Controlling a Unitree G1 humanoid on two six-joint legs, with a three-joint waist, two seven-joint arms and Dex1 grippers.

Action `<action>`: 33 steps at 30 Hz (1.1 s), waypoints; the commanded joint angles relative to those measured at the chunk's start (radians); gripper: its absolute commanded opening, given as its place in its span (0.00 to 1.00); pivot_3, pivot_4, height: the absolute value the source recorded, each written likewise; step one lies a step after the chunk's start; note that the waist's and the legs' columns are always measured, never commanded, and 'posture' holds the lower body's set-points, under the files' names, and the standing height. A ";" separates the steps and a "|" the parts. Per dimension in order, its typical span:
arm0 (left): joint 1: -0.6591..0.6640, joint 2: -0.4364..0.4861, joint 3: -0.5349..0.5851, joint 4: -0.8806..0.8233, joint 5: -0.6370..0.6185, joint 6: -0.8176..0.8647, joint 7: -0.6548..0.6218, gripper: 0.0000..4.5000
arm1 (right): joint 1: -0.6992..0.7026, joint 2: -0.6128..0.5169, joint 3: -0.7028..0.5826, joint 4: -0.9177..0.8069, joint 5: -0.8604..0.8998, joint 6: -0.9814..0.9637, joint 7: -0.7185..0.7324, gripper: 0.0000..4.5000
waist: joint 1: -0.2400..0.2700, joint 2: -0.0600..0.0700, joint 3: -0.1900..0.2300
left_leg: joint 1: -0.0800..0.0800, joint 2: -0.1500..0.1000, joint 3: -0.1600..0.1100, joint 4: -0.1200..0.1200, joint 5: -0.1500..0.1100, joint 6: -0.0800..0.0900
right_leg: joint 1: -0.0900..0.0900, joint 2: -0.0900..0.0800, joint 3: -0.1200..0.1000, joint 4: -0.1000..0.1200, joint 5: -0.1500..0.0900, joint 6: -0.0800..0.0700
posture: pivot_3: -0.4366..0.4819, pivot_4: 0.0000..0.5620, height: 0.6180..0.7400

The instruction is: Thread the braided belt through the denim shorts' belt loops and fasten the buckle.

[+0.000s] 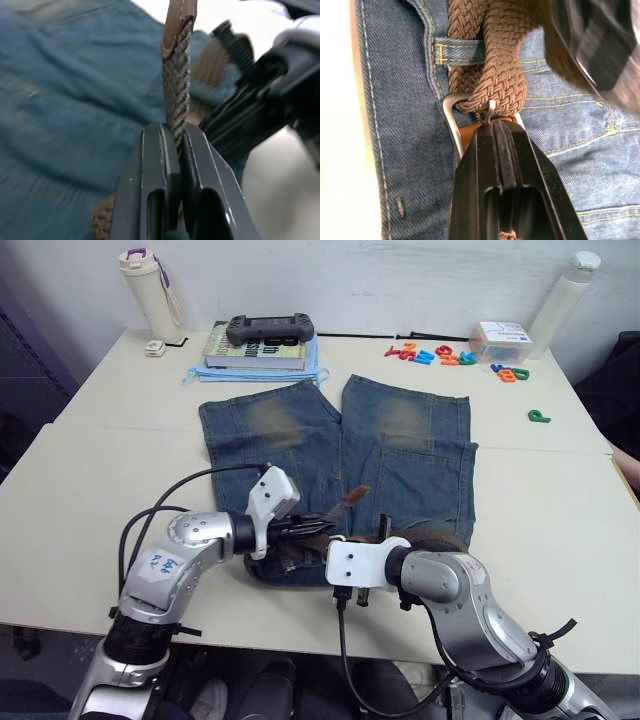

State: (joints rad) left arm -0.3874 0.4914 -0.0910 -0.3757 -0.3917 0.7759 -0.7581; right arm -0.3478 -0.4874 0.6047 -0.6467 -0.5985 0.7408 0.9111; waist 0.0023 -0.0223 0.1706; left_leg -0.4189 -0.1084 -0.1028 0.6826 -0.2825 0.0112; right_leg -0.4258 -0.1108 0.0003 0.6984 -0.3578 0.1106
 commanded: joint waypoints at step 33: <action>0.134 0.177 -0.081 -0.003 0.228 -0.269 -0.005 0.00 | 0.217 -0.079 -0.126 -0.231 0.154 0.119 -0.234 0.51 | -0.001 0.001 0.001 | -0.003 0.000 0.001 0.000 -0.002 0.002 | -0.003 -0.001 0.000 0.000 0.000 0.000 | 0.48 0.27 0.40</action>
State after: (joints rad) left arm -0.2553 0.6660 -0.1674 -0.3769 -0.1693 0.5025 -0.7590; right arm -0.1352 -0.5683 0.4684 -0.8509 -0.4186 0.8768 0.7032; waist 0.0011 -0.0215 0.1713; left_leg -0.4218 -0.1085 -0.1018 0.6822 -0.2842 0.0136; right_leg -0.4285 -0.1121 0.0009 0.6982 -0.3578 0.1102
